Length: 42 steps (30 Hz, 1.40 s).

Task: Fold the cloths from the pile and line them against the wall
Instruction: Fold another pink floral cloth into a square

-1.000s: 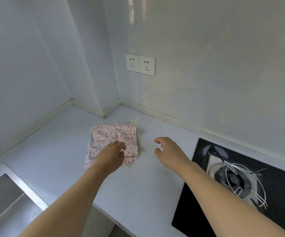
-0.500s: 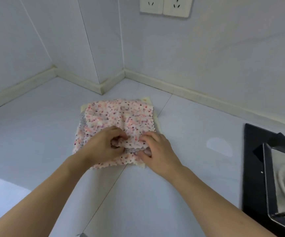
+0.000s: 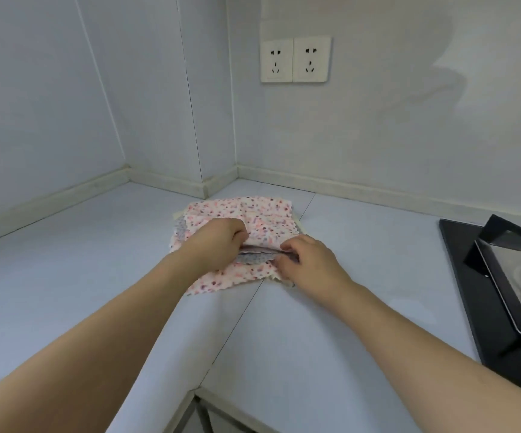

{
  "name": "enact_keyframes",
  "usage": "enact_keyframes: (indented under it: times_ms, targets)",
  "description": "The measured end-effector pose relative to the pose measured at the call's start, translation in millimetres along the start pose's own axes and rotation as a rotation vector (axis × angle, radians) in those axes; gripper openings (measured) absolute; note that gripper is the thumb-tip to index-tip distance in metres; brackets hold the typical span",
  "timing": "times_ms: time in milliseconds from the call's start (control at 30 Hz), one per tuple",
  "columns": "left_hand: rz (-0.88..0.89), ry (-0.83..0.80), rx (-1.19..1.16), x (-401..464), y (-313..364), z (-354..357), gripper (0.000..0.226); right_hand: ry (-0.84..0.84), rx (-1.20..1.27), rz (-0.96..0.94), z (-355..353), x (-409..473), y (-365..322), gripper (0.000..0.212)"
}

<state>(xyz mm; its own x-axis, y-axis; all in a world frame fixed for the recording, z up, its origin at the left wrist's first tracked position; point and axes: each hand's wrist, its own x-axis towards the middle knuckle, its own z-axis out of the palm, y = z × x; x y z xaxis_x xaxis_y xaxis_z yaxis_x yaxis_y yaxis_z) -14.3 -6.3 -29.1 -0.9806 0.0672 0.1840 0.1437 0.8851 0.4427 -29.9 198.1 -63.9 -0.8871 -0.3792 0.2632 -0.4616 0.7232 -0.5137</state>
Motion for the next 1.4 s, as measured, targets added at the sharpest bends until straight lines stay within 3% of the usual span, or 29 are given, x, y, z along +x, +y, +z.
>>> enact_keyframes:
  times_ms: [167,233,267,367,600,733,933,1067,1200,1300,1400]
  targets:
    - [0.159,0.168,-0.173,-26.4,43.4,-46.9,0.024,0.126,-0.150,0.057,-28.1,-22.9,-45.2,0.046]
    - [0.203,0.165,-0.275,-41.4,63.8,-71.1,0.026,0.190,-0.131,0.081,-46.1,-32.3,-62.7,0.030]
    - [0.216,0.168,-0.308,-48.9,72.6,-81.5,0.026,0.219,-0.078,0.095,-54.0,-37.2,-69.3,0.020]
    - [0.217,0.179,-0.323,-71.1,94.8,-109.9,0.025,0.267,0.213,0.162,-83.8,-59.7,-84.2,0.025]
    - [0.168,-0.123,-0.432,-106.6,116.3,-135.2,0.020,0.270,0.545,0.157,-176.1,-114.5,-77.9,0.017]
    - [0.139,-0.160,-0.207,-106.0,118.0,-114.6,0.014,0.275,0.557,0.247,-194.3,-135.9,-59.9,0.016]
    - [0.106,0.131,-0.098,-83.0,104.1,-81.9,0.014,0.417,0.018,0.259,-184.7,-134.6,-34.8,0.018]
    - [0.215,0.275,-0.071,-92.7,95.7,-44.7,0.016,0.496,0.176,0.337,-144.9,-138.2,-19.4,0.015]
    - [0.481,0.144,0.086,-125.5,67.6,11.7,0.018,0.382,0.063,0.291,-95.0,-166.1,5.3,0.008]
    - [0.502,0.008,0.028,-144.1,43.2,44.2,0.021,0.219,-0.017,0.259,-67.0,-184.7,23.0,0.008]
    - [0.494,0.018,-0.010,-147.0,36.5,52.8,0.018,0.231,-0.008,0.238,-58.4,-187.6,33.4,0.008]
